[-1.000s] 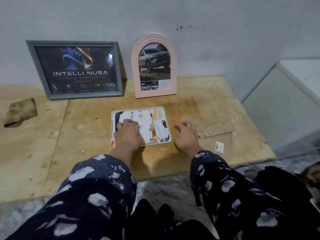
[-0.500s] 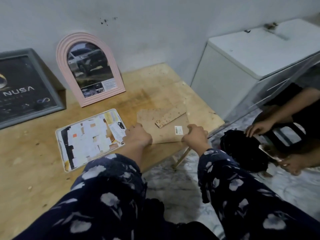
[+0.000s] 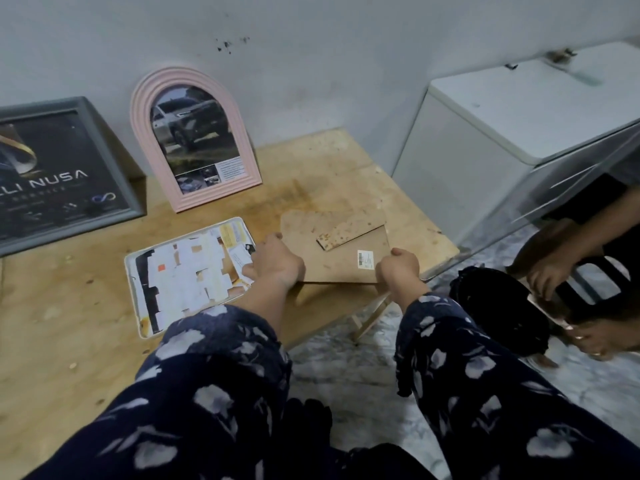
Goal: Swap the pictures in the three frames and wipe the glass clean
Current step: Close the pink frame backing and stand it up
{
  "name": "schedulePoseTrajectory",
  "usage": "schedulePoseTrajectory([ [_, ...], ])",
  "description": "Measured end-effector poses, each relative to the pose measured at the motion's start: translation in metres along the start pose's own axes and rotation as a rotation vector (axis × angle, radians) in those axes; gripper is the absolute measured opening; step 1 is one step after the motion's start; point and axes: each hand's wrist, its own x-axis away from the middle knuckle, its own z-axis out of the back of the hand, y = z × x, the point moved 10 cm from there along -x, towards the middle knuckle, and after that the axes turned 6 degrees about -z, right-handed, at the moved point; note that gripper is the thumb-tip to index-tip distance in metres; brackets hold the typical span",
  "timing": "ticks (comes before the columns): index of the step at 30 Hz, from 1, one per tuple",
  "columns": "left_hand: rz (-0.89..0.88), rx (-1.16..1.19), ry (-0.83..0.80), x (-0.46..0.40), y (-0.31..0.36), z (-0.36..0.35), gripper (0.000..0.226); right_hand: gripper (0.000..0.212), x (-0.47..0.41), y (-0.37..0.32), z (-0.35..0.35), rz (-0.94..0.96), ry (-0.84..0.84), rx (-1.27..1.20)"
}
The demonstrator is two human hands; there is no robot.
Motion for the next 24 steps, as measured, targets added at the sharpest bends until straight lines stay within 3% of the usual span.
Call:
schedulePoseTrajectory([
  [9,0.088,0.174,0.219,-0.006,-0.062,0.078,0.049,0.048,0.053,-0.048,-0.079,0.208,-0.241,0.111],
  [14,0.106,0.191,0.34,0.007,-0.1,0.121,0.05,0.047,0.087,-0.064,-0.127,0.293,-0.368,0.135],
  [19,0.153,0.153,0.344,0.023,-0.137,0.147,0.071,0.048,0.118,-0.073,-0.171,0.416,-0.471,0.241],
  [24,0.179,0.025,0.306,0.034,-0.165,0.157,0.089,0.049,0.134,-0.076,-0.192,0.531,-0.463,0.376],
])
